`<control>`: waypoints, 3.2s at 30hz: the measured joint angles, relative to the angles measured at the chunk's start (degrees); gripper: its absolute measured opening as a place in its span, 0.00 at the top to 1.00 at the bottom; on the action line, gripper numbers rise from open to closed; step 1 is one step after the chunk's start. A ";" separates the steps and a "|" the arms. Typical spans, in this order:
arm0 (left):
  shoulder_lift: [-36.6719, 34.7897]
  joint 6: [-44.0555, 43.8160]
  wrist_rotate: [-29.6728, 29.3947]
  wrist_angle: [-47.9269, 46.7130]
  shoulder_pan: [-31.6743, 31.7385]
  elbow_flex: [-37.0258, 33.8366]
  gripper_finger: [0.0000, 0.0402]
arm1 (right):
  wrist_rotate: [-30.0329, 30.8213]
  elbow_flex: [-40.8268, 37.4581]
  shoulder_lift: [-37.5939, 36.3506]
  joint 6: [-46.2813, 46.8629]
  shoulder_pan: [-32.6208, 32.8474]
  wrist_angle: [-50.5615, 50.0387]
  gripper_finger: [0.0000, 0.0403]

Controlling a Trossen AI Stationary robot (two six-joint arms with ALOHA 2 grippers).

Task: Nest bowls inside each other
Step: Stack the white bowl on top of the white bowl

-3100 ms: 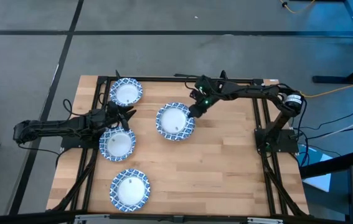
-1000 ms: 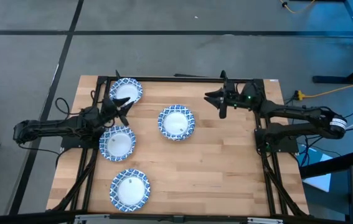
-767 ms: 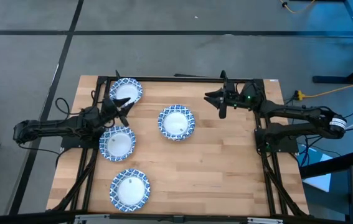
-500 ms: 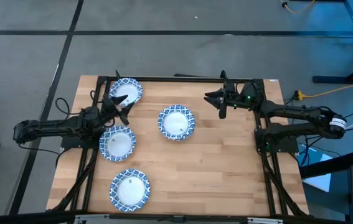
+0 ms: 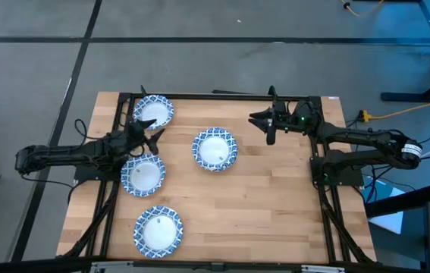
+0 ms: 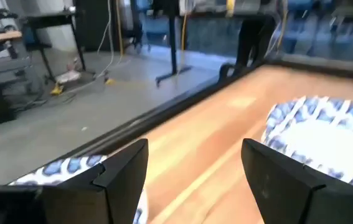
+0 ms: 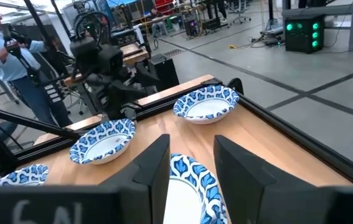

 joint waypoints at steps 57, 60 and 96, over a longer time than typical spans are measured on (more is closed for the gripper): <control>40.60 5.42 4.87 -11.50 21.40 10.15 0.50 | 2.60 0.00 0.04 2.77 0.00 -0.66 0.69; 40.59 5.47 5.65 -11.50 22.28 10.15 0.51 | 2.60 -0.02 0.04 2.77 0.00 -0.69 0.69; 39.45 8.04 16.37 -30.65 17.01 34.12 1.00 | 2.62 -0.01 0.04 2.95 0.00 -3.38 0.69</control>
